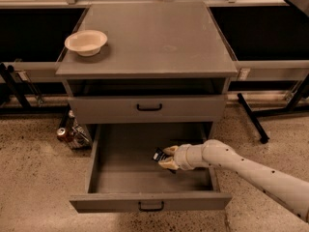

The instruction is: Pick rxbar blueberry from middle drawer and place on counter

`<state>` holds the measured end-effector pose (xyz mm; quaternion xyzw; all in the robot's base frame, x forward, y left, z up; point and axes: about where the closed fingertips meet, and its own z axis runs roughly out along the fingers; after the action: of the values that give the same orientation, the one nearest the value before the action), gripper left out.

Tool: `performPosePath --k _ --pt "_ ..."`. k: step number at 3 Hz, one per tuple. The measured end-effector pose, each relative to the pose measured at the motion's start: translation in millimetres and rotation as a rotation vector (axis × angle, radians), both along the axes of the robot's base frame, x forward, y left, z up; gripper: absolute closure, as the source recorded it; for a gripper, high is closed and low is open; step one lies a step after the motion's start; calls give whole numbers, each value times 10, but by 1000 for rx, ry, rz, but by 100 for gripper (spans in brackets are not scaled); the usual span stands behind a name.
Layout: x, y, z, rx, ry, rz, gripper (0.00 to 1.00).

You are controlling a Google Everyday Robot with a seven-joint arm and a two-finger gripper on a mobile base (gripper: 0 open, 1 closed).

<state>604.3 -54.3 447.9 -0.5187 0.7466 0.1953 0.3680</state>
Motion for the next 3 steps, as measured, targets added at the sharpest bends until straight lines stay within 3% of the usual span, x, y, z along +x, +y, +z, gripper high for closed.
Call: performPosePath --k 1,2,3 --pt "-13 55 98 -10 -66 58 100" --pt "-13 55 98 -10 -67 59 100" --pt "-92 100 344 3 -123 111 100"
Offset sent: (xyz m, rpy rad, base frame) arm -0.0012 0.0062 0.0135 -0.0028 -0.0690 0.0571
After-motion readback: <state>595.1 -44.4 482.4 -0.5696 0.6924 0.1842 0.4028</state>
